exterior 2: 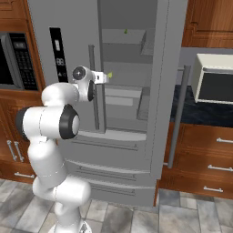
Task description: Take the lemon wedge from the fridge and place it on the plate with fish on the dining counter.
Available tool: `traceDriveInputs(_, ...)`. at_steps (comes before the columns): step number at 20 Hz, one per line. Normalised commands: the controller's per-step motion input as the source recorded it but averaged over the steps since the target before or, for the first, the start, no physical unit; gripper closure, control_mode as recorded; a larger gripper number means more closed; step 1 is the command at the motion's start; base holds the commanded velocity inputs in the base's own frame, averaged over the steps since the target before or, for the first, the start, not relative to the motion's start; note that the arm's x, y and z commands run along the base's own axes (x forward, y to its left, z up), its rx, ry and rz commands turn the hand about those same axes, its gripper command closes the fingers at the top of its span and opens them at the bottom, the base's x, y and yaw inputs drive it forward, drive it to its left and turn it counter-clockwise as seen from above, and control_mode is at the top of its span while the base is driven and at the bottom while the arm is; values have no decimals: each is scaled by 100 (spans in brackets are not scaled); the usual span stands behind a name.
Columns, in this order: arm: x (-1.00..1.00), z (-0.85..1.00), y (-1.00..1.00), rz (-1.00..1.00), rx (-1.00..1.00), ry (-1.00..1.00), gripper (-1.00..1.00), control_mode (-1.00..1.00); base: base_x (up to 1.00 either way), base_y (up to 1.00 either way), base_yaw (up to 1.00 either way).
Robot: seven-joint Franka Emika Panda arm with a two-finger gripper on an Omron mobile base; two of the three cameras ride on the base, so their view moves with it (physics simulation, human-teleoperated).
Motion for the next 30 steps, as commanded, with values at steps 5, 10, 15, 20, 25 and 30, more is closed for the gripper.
traceDriveInputs(5, 0, 0, 0, 0, 0, 0, 100, -100, 0, 0, 0)
traceDriveInputs(10, 0, 0, 0, 0, 0, 0, 100, -100, 0, 0, 0)
traceDriveInputs(15, -6, 5, 15, 0, 0, -5, 100, -100, 0, 0, 0)
traceDriveInputs(20, -29, 36, 71, 0, 0, -11, 100, -100, 0, 0, 0)
traceDriveInputs(25, -23, 45, 89, 0, 0, -10, 100, -100, 0, 0, 0)
traceDriveInputs(30, -22, 52, 100, -6, 0, -13, 100, -100, 0, 0, 0)
